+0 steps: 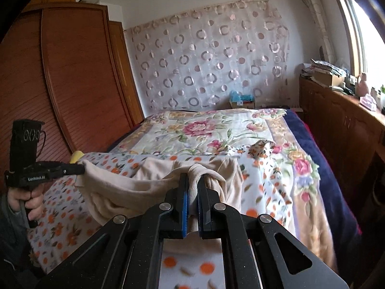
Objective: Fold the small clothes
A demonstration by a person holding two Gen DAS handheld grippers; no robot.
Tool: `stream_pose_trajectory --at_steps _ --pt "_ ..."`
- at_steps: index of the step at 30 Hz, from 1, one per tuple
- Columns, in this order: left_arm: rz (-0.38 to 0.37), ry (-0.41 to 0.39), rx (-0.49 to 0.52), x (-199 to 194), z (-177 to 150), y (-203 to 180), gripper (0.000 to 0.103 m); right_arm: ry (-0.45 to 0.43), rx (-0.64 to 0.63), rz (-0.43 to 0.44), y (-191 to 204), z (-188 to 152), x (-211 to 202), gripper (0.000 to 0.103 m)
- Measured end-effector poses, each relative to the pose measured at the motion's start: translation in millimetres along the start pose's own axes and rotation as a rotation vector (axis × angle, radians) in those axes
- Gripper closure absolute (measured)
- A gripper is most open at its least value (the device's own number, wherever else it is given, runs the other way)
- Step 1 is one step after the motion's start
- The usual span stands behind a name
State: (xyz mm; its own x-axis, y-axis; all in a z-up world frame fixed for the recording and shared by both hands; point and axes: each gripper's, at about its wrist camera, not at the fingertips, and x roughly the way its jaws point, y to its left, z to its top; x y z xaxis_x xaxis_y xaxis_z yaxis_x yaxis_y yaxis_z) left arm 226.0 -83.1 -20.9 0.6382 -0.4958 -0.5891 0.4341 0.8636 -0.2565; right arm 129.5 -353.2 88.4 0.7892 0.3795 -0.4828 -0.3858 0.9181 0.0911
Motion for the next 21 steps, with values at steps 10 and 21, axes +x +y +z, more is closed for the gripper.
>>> stream_pose_trajectory --at_steps 10,21 --pt "0.055 0.066 -0.039 71 40 47 0.100 0.093 -0.011 -0.033 -10 45 76 0.097" --pt "0.067 0.149 -0.033 92 30 66 0.077 0.156 -0.033 -0.118 -10 65 93 0.059"
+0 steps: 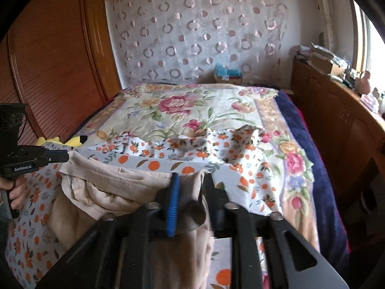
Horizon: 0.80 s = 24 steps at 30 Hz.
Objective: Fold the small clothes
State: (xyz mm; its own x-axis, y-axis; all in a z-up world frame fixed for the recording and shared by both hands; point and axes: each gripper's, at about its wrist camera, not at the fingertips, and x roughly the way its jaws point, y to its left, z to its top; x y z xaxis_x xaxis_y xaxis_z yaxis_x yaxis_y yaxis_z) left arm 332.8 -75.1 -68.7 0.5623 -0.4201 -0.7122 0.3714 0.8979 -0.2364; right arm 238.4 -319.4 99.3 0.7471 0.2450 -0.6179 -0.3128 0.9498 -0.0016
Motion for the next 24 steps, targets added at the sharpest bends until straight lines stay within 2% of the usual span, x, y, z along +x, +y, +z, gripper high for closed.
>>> stream_pose_trajectory --at_steps 1,2,8,11,16,21,22,23,24 --pt "-0.015 0.001 0.004 -3 -4 1 0.070 -0.013 -0.002 0.000 -1 -1 -7 0.052" --pt "-0.025 0.002 0.007 -5 -6 0 0.061 -0.017 -0.007 0.003 -2 -4 -12 0.052" --pt "-0.017 0.050 0.047 -4 -26 -2 0.060 0.031 -0.071 -0.013 -5 -23 -34 0.052" --pt "-0.020 0.070 0.058 4 -30 -5 0.060 0.062 -0.105 0.005 -3 -23 -31 0.052" --pt "-0.030 0.080 0.070 17 -23 -12 0.060 0.145 -0.179 0.015 9 -16 -7 0.052" --pt "-0.034 0.059 0.110 27 -6 -20 0.060 0.133 -0.195 0.048 11 6 6 0.052" --pt "-0.038 0.057 0.113 31 -2 -20 0.060 0.127 -0.200 0.060 11 11 10 0.062" --pt "-0.045 0.056 0.110 35 2 -18 0.060 0.124 -0.200 0.079 9 16 15 0.077" --pt "-0.050 0.059 0.105 40 5 -16 0.060 0.122 -0.200 0.097 6 20 20 0.085"
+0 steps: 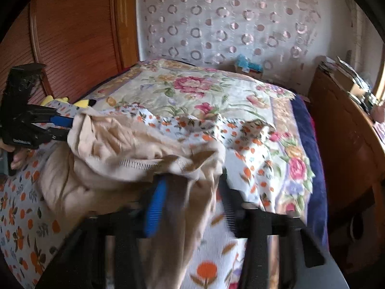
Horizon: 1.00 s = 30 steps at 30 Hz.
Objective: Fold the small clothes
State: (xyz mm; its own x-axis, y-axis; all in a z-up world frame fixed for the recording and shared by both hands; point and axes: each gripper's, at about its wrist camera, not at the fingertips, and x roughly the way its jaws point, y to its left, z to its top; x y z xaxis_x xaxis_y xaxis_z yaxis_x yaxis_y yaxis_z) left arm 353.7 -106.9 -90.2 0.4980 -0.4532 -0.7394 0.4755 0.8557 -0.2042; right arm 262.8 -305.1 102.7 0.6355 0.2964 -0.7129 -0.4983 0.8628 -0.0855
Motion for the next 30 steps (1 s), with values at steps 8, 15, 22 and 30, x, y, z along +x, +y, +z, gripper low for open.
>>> stream_pose_trajectory --at_steps 8,15,22,30 --pt "0.018 -0.022 -0.024 11 13 16 0.099 -0.105 0.149 0.090 -41 15 -2 0.101" --pt "0.090 -0.074 -0.103 5 14 34 0.100 -0.039 0.272 -0.080 -59 0 8 0.101" --pt "0.116 -0.074 -0.130 -6 15 40 0.081 -0.013 0.245 -0.161 -43 -4 -5 0.068" --pt "0.080 -0.050 -0.083 -10 -6 27 0.046 -0.003 0.212 -0.081 2 -25 -16 0.028"
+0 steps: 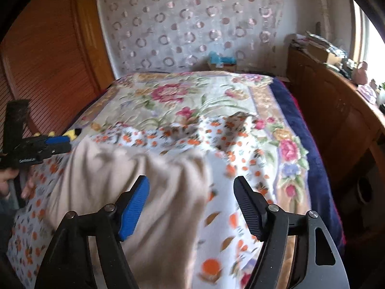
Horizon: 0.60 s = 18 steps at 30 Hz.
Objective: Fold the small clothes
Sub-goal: 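Grasp the folded shirt bundle with both tools and lift it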
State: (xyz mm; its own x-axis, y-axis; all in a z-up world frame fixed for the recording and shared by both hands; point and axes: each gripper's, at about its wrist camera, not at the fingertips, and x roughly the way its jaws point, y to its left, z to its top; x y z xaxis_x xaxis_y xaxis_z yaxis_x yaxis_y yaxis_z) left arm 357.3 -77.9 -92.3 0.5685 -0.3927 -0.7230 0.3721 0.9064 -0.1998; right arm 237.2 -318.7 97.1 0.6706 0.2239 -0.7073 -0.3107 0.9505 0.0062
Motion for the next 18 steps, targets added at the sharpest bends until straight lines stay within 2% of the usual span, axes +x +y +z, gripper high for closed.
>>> stream_pose_trajectory --at_steps 2,4,8,15,18 --pt "-0.005 0.030 0.003 6 -6 -2 0.046 0.029 0.004 -0.002 0 -7 7 0.026" --pt "-0.007 0.054 -0.008 12 -11 -2 0.046 0.078 0.010 -0.044 -3 -12 19 0.024" --pt "-0.008 0.070 -0.003 18 -14 -4 0.046 0.122 0.079 -0.001 -16 -17 34 0.024" --pt "-0.030 0.060 0.003 24 -14 -7 0.046 0.127 0.066 0.055 -18 -15 43 0.025" --pt "-0.066 0.056 0.024 25 -15 -11 0.046 0.121 0.048 0.078 -17 -17 44 0.036"
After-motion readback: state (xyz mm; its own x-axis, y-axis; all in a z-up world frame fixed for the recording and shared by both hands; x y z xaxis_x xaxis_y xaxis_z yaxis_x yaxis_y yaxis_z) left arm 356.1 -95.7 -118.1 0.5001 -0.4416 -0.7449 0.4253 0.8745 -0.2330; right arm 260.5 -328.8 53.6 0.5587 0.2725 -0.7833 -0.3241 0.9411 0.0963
